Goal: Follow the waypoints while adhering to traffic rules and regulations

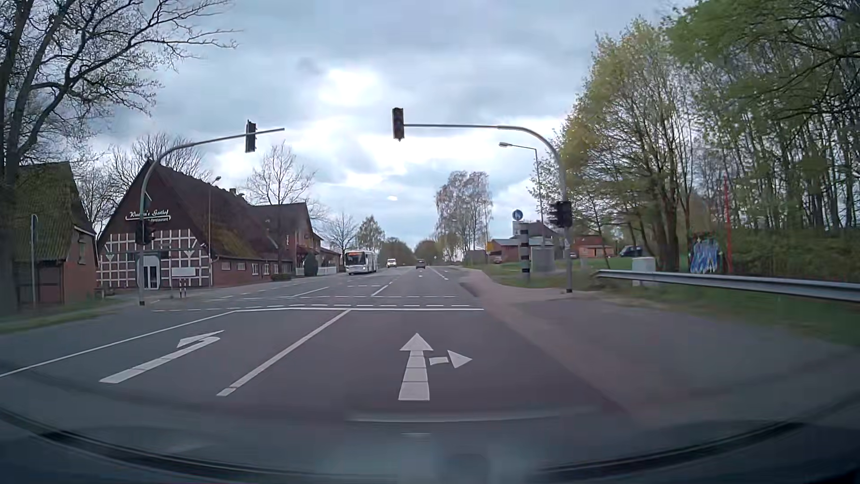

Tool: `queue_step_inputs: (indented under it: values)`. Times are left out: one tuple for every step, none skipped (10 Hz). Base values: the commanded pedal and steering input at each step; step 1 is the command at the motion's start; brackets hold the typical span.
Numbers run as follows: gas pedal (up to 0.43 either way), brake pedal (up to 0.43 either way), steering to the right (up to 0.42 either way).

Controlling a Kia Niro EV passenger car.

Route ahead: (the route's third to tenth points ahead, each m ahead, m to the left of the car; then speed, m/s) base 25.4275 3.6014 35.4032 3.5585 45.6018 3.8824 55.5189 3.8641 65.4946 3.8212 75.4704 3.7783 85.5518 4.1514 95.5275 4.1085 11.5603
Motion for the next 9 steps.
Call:
queue_step_inputs:
  values:
    - [0.098,0.0,-0.008]
    - [0.098,0.0,-0.008]
    - [0.098,0.0,-0.008]
    - [0.098,0.0,-0.008]
    - [0.098,0.0,-0.007]
    - [0.098,0.0,-0.007]
    - [0.098,0.0,-0.006]
    - [0.098,0.0,-0.005]
    - [0.098,0.0,-0.004]
